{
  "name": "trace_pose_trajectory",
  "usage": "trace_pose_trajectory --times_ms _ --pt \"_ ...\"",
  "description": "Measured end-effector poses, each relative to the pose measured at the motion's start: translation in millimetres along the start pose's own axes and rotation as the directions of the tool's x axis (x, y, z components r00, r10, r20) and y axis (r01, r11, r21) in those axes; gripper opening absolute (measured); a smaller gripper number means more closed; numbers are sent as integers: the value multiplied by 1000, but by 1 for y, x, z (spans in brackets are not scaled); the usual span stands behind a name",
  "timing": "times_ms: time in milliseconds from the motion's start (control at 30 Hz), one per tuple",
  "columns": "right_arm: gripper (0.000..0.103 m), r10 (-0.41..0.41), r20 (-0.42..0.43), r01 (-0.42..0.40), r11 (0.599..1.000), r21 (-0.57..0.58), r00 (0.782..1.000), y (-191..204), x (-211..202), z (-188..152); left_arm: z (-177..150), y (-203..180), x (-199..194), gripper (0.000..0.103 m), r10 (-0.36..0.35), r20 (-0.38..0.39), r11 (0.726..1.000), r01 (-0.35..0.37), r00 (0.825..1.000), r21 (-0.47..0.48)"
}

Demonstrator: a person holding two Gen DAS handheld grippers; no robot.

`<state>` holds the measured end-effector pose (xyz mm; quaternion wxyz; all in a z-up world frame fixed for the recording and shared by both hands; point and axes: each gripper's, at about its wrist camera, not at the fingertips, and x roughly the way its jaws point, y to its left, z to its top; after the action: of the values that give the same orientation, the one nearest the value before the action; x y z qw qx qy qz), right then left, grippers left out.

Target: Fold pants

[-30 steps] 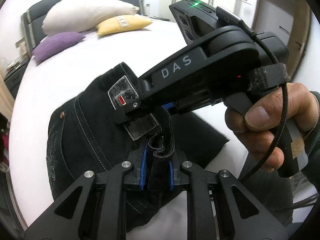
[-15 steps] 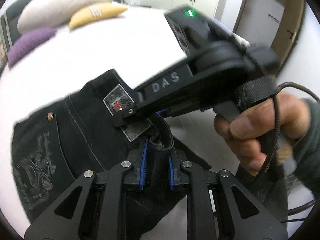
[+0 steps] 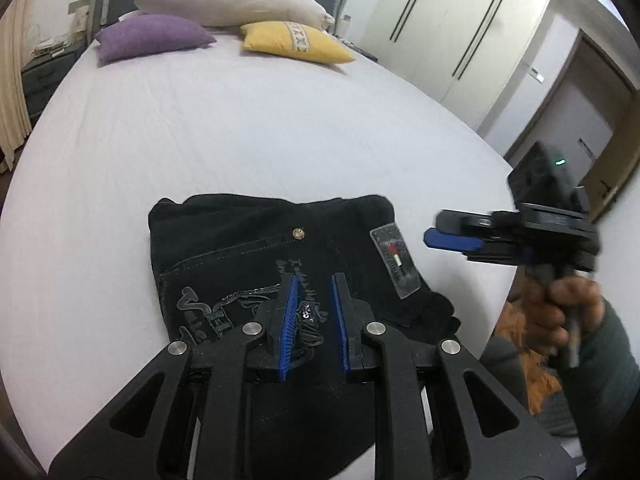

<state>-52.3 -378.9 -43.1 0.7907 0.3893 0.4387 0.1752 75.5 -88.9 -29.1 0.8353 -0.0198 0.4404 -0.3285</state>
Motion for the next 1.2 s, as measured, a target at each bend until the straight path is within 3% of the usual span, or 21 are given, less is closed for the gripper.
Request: trace_pose_trajectory --times_ms 67,133,167,233,267,467,600,767,1000,1067,1100,1133,1200 --pt "45 -12 -46 11 1000 -19 999 8 16 -10 -3 -1 19 16 1 -50 1000 0 999 6" --pt "44 -66 -104 70 997 31 992 -9 34 -23 -12 4 46 16 -19 -125 999 16 992 -32" --pt "37 -91 -126 98 994 51 988 -17 40 -29 -19 5 52 16 -22 -145 999 16 989 -39" --pt "4 -129 -121 137 989 62 984 -34 42 -38 -25 11 53 16 -29 -147 999 24 989 -35" --pt "0 -127 -108 137 987 87 986 -40 38 -40 -21 13 50 16 -41 -145 998 36 989 -43" --pt "0 -155 -114 165 983 77 981 -41 31 -37 26 35 46 16 -4 -67 999 1 998 -34" --pt "0 -167 -109 177 981 81 980 -29 39 -39 37 51 86 16 -25 -162 999 18 986 -44" --pt "0 -181 -92 187 980 69 979 -24 49 -41 13 42 65 16 -1 -110 1000 -1 994 -20" --pt "0 -236 -73 238 971 22 969 -11 43 -51 -62 6 11 16 50 -69 990 -41 996 137" --pt "7 -255 -57 256 967 -5 965 -4 37 -56 -65 5 0 16 47 -82 990 -35 996 139" --pt "20 -267 -47 266 964 -22 963 1 34 -56 -65 5 -8 17 46 -86 990 -34 995 135" --pt "44 -266 -36 264 964 -36 963 7 28 -57 -64 4 -14 17 53 -88 990 -41 995 137" --pt "77 -252 7 252 966 -58 968 20 11 -59 -61 -2 -29 20 153 -82 978 -138 985 158"
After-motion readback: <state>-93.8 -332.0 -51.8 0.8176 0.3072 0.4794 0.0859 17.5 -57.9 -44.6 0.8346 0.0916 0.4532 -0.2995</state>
